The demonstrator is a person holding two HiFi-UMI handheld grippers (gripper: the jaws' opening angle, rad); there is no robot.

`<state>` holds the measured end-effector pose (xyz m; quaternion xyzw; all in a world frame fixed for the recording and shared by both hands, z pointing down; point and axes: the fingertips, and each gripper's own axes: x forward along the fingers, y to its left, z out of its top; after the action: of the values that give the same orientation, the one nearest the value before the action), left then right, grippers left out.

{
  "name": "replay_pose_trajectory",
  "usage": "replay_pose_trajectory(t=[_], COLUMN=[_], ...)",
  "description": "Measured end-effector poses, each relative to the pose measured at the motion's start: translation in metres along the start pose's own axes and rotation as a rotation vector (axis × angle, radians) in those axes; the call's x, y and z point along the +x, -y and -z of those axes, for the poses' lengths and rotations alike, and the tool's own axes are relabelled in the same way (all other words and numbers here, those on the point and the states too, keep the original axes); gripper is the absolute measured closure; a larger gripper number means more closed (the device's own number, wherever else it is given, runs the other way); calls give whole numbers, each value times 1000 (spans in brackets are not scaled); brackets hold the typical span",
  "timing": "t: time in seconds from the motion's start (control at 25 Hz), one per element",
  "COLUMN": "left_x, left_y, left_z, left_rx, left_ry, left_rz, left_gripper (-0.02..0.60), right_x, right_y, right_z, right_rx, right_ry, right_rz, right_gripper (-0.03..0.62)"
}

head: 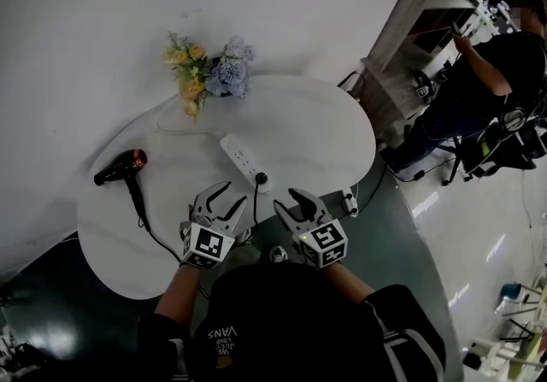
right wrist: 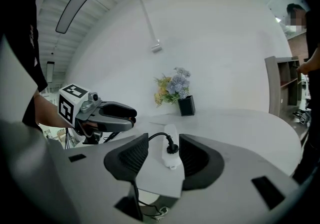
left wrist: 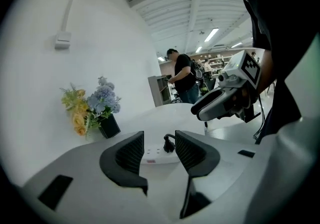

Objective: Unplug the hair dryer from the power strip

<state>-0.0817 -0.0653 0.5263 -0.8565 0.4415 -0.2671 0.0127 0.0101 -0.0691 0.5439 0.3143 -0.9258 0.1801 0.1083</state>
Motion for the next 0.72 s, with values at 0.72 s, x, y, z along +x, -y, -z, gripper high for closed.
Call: replay_pose_trajectory(t=[0.72], left_x=[60], left_y=[-23], left_z=[37], left_rx=[432], left_ry=[-177], left_rz=[320], left_gripper=[391], right_x=[67], right_y=[18], right_z=[21], right_rx=[23], right_ry=[-65], right_rz=[42], right_gripper=[419])
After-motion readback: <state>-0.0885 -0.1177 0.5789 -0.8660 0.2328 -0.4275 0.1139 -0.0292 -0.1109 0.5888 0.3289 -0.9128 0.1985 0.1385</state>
